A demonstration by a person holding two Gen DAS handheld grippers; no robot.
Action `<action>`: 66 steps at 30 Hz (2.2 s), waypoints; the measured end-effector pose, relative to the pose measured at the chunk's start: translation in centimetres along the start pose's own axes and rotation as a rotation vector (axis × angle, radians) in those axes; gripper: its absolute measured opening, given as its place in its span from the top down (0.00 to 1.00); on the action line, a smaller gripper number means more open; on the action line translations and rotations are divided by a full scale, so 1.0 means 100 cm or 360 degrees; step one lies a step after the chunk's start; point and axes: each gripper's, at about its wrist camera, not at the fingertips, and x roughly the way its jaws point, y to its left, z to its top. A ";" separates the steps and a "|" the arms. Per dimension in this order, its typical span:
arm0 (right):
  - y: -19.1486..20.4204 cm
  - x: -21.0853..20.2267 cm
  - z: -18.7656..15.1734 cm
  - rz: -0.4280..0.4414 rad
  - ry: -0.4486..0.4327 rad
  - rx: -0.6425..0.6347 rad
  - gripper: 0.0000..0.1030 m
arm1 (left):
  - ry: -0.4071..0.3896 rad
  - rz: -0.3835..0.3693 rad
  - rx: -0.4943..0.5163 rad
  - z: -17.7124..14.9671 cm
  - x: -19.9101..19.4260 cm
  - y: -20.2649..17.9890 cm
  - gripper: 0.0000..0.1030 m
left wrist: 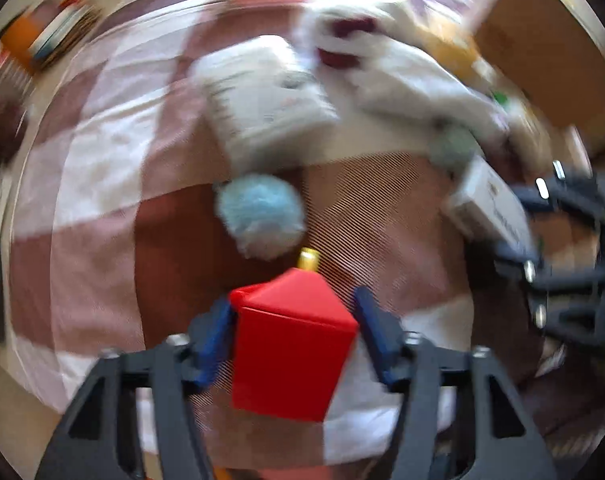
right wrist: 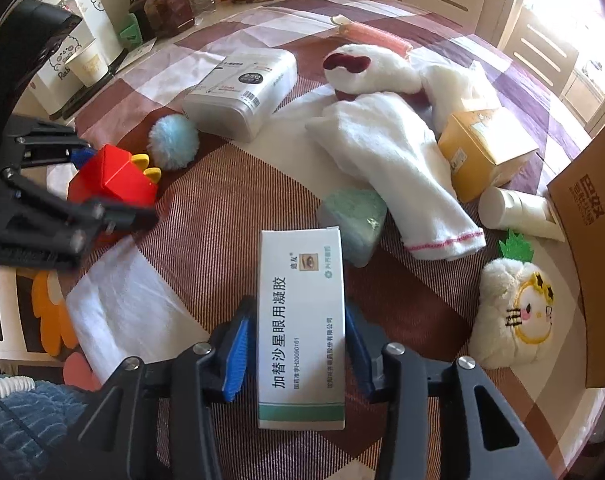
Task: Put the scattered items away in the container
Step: 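Close the left tool on the red box while the right tool grasps the white medicine box, then carry the red box with the left tool while the right tool carries the medicine box over the cardboard box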
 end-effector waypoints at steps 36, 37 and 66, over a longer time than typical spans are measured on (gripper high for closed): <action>-0.116 -0.185 0.031 -0.0151 -0.0556 0.0623 0.65 | -0.0419 -0.0089 -0.0242 0.126 -0.127 -0.069 0.57; -0.119 -0.199 0.033 -0.0194 -0.0604 0.0631 0.65 | -0.0387 -0.0255 0.0156 0.133 -0.136 -0.079 0.57; -0.222 -0.294 0.004 -0.0710 -0.1009 0.1079 0.65 | -0.0709 -0.0355 0.0740 0.194 -0.224 -0.285 0.57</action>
